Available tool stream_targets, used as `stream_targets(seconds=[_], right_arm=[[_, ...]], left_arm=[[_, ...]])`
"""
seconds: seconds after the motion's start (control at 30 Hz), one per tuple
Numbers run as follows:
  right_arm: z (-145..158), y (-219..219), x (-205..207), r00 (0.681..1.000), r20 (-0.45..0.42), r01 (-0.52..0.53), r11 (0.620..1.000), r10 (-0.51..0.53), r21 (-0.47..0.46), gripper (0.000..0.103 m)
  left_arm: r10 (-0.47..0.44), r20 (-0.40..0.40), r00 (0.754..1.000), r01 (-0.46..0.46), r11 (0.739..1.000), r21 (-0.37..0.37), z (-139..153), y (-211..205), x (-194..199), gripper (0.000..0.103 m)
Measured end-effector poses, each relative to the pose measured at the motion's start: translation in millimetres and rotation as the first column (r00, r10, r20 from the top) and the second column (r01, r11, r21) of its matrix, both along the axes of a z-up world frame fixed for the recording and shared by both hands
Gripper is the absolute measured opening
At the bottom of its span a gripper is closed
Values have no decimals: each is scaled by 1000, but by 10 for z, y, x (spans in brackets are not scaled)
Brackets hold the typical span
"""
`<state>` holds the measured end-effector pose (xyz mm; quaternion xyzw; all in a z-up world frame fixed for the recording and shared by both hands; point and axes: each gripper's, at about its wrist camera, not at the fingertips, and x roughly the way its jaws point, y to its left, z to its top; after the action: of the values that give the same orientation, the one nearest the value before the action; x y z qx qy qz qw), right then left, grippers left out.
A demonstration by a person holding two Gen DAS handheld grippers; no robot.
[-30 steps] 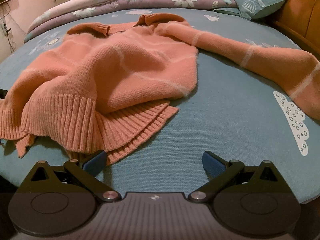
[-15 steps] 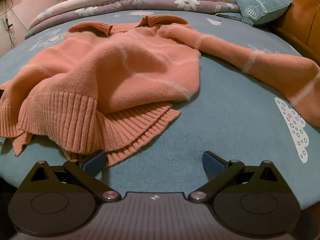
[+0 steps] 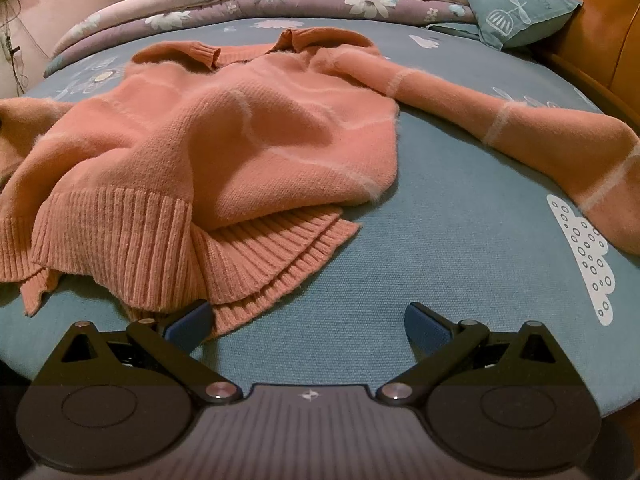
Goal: Fold clothes
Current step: 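Pinch the other sleeve cuff with the left gripper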
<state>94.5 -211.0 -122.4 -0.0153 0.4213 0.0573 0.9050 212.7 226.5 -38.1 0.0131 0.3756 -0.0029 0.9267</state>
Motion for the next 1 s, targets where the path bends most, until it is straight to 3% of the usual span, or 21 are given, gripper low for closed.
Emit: stream_targets(seconds=[0.13,0.27,0.37,0.7,1.0], right_arm=[[10,17,35,1000,-18,10,1000,-10,-6,103],[25,30,73,999,-40,22,1000,-23,-10,103],[20,41,84,999,-42,31,999,-32,-13,103],[9,48,133,998,-61,31,999,-32,-17,103],[12,52,189,995,-93,33,999,-35,-18,103]], left_arm=[[91,68,994,-93,995,37,141,217,111,2],[216,81,973,-214,976,-38,252,553,215,2],[300,69,951,-298,954,-44,247,804,283,3],[386,58,921,-387,922,10,166,1134,527,5],[431,99,897,-439,895,80,315,1230,860,6]])
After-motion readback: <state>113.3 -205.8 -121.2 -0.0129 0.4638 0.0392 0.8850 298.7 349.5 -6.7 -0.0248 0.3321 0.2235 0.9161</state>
